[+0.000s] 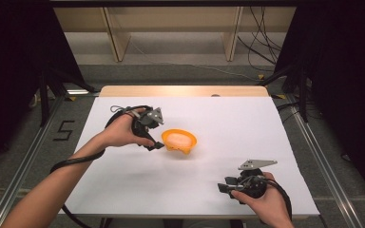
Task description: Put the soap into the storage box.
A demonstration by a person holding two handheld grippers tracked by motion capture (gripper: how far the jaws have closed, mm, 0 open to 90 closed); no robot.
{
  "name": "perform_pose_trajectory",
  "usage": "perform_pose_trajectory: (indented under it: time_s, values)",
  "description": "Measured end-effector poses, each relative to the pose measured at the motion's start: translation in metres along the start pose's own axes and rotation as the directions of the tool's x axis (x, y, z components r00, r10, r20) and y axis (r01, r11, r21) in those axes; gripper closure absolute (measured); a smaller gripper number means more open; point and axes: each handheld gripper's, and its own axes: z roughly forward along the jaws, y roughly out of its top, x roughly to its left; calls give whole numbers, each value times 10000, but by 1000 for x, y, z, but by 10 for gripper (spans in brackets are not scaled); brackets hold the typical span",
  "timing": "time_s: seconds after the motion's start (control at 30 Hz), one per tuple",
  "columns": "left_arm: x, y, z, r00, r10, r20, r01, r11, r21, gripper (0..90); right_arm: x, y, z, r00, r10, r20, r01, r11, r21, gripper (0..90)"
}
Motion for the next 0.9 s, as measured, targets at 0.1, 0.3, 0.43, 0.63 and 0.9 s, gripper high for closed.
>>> perform_pose_trajectory:
  time_s: [0.1,0.3,0.43,0.63,0.9]
  values:
    - [-9,-20,-6,9994,-319,-131,316,9993,-217,196,2,0,1,9999,135,1,-135,9999,-48,562]
    - [-21,-45,-14,9954,-942,-186,930,9941,-564,196,2,0,2,9999,111,-68,-111,9999,64,561]
    - [-27,-62,-15,9923,-1190,-341,1170,9915,-562,208,3,0,2,9999,124,-40,-123,9999,117,561]
    - [-38,-86,-14,9793,-1933,-601,1870,9776,-965,219,3,0,3,9999,150,-42,-149,9998,147,560]
    - [-51,-134,-21,9291,-3619,-758,3429,9201,-1894,220,2,-1,5,10000,32,-35,-31,9999,119,557]
